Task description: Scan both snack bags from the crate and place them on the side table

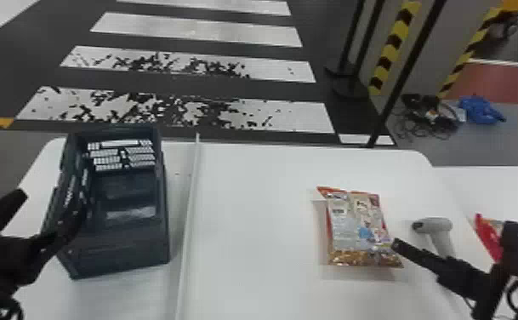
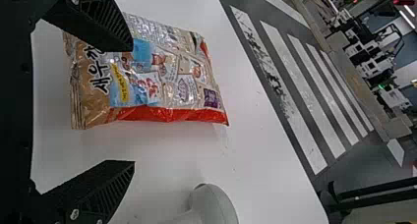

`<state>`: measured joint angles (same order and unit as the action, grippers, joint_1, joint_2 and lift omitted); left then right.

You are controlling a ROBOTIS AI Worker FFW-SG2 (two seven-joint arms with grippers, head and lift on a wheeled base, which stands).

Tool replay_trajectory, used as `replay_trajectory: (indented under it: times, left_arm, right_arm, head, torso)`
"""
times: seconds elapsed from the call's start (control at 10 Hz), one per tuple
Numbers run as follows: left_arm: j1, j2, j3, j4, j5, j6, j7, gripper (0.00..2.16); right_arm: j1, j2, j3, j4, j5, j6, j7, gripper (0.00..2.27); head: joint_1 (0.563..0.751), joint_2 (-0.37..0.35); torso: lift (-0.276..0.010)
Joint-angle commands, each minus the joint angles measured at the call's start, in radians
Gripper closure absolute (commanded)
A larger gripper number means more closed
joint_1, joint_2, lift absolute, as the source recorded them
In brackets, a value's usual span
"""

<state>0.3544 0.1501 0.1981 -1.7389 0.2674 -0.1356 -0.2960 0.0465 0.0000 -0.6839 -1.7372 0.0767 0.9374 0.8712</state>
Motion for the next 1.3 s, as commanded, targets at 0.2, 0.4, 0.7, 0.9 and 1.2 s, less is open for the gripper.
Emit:
replay_trajectory:
  times: [0.2, 0.4, 0.7, 0.9, 1.2]
  left_arm:
    - [0.000, 0.000, 0.001, 0.002, 0.001, 0.000, -0.002, 0.14]
    - [-0.003, 0.000, 0.000, 0.004, 0.001, 0.000, -0.002, 0.14]
    - [-0.006, 0.000, -0.002, 0.005, 0.001, 0.000, -0.002, 0.14]
    - [-0.006, 0.002, -0.002, 0.005, 0.003, 0.000, -0.002, 0.14]
    - [-0.002, 0.002, 0.000, 0.001, 0.003, 0.003, -0.002, 0.14]
  right_arm:
    - [-0.039, 0.001, 0.061, 0.094, 0.055, -0.012, 0.003, 0.12]
    - [-0.065, 0.001, 0.066, 0.137, 0.109, -0.045, 0.003, 0.12]
    - [-0.068, -0.018, 0.093, 0.171, 0.135, -0.051, 0.011, 1.90]
    - [-0.070, -0.020, 0.115, 0.194, 0.193, -0.116, 0.031, 2.24]
    - [-0.053, -0.012, 0.104, 0.169, 0.170, -0.137, 0.077, 2.24]
  head:
    - [0.695, -0.082]
    - [0.695, -0.068]
    - [0.695, -0.067]
    - [0.695, -0.066]
    - [0.695, -0.060]
  torso:
    - [-0.098]
    - [-0.098]
    - [-0.098]
    - [-0.098]
    - [-0.098]
